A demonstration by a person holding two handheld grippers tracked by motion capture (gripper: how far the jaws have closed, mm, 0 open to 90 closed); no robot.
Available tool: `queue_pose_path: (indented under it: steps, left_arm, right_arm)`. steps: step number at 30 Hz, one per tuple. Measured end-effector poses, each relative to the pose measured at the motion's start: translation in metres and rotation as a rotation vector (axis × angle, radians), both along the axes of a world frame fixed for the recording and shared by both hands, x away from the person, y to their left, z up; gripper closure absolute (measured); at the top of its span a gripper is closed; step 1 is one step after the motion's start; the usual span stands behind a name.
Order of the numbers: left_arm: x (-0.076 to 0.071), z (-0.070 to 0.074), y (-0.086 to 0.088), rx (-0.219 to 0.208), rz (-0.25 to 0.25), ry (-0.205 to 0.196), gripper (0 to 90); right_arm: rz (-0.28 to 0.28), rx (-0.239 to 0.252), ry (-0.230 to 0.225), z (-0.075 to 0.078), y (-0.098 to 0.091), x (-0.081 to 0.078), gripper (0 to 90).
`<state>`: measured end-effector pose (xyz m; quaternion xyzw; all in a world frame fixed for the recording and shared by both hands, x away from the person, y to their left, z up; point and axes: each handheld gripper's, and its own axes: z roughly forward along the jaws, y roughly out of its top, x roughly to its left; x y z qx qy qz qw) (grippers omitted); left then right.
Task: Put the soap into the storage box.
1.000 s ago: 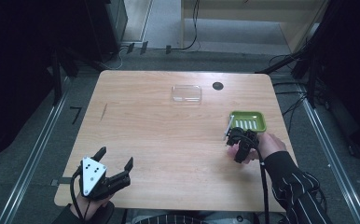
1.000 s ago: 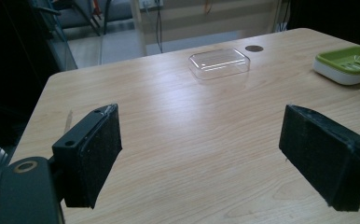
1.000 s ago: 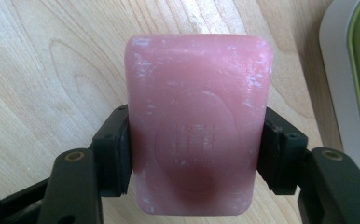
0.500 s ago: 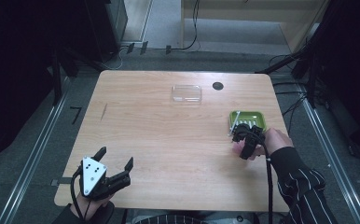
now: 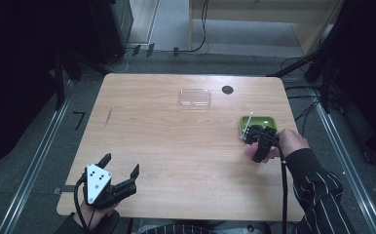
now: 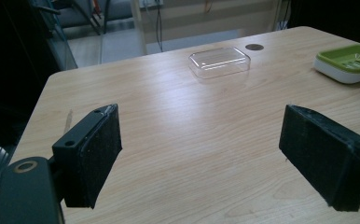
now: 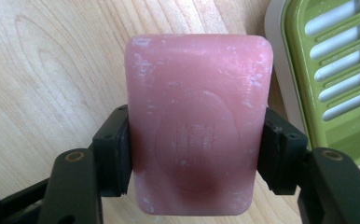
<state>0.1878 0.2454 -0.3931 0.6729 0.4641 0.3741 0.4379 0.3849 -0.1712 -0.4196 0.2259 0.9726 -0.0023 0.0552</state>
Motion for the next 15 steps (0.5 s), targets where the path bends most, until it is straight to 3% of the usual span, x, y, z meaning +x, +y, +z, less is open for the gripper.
queue_pose_path:
  steps: [15]
  left_arm:
    - [0.000,0.000,0.000,0.000,0.001,0.000,13.3]
  right_arm:
    - [0.034,0.007,-0.009,0.009,-0.010,0.011,38.6]
